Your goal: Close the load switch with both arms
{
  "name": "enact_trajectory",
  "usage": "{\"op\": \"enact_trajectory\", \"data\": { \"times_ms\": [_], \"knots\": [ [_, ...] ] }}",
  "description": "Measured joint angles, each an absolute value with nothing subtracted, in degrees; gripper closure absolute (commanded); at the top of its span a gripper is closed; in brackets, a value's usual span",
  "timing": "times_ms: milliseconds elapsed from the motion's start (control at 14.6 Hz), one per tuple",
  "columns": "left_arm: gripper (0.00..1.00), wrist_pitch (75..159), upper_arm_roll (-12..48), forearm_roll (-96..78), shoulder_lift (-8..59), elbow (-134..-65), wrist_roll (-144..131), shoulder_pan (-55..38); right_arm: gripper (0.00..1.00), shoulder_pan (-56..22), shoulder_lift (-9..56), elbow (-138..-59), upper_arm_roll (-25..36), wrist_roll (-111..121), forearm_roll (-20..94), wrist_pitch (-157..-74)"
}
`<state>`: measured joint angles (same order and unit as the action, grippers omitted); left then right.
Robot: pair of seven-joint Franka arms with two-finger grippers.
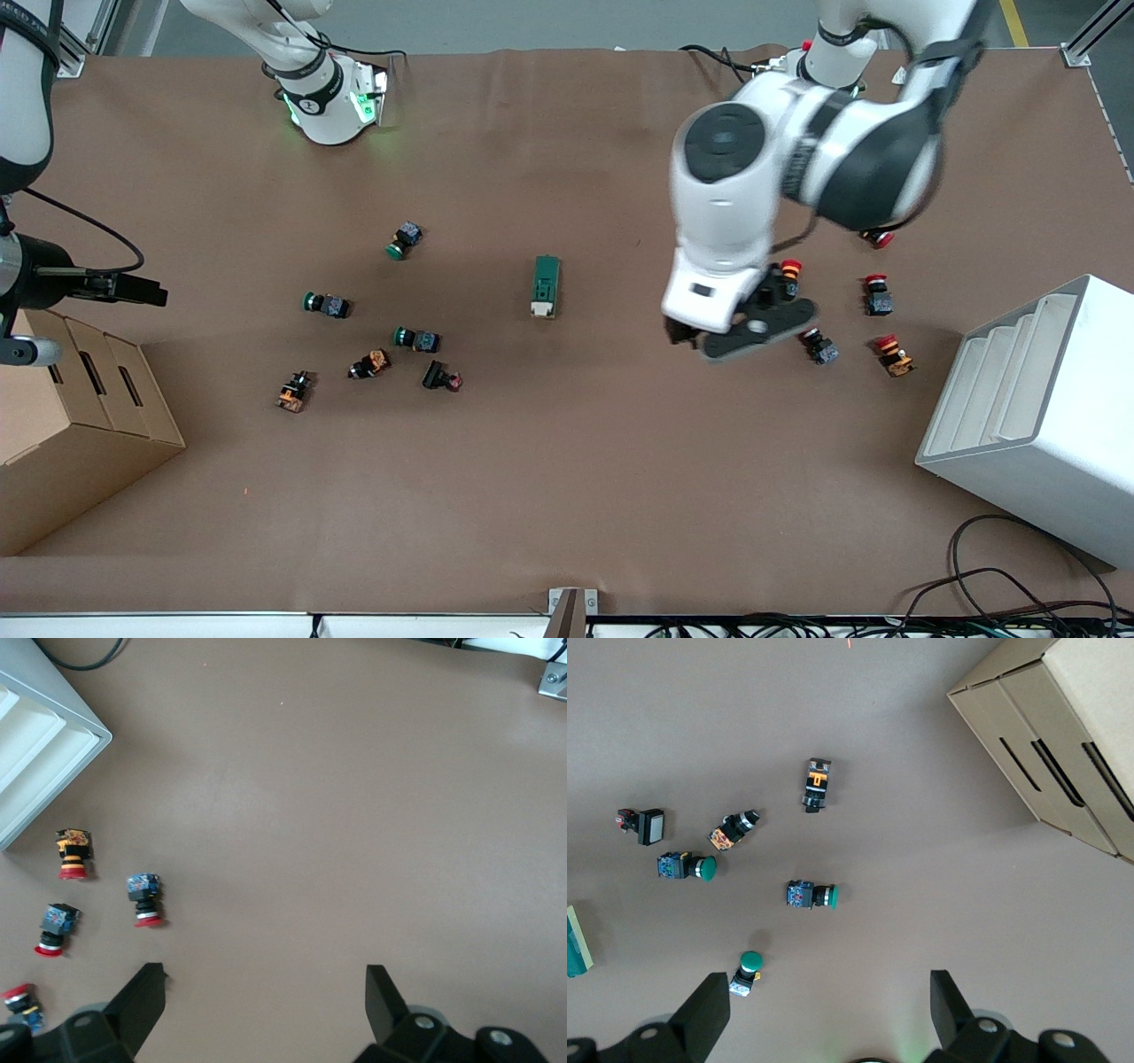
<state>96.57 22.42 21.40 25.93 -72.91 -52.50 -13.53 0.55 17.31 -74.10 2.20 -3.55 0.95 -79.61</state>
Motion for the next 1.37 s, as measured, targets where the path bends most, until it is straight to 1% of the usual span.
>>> {"op": "enact_trajectory", "data": {
  "times_ms": [275,618,755,1030,1167,1373],
  "knots": [
    [0.0,96.0,16.1,12.5,20.0,-73.0,-37.7,-9.8,0.0,0.6,17.0,-74.1,2.1,-3.6,0.9,-79.6],
    [0.0,91.9,9.5,4.8,13.2,-74.4,-23.1,-6.2,0.0,0.6,17.0,-72.9,2.1,-3.6,0.8,-80.2],
    [0.0,90.8,9.0,4.4,10.3,-75.6,-16.8,-3.9,0.0,0.8,16.9,-71.0,2.1,-3.6,0.8,-79.1],
    [0.0,84.3,8.1,4.1,6.4,-76.7,-13.3,-2.5,0.0,1.0,16.9,-70.2,2.1,-3.6,0.8,-78.7],
    [0.0,83.6,6.3,3.4,5.4,-77.0,-11.3,-2.5,0.0,1.0,16.9,-70.2,1.8,-3.6,0.9,-78.5],
    [0.0,82.5,4.3,1.5,3.3,-78.7,-8.3,-2.4,0.0,1.0,16.8,-70.0,1.6,-3.6,0.8,-75.5]
  ]
}}
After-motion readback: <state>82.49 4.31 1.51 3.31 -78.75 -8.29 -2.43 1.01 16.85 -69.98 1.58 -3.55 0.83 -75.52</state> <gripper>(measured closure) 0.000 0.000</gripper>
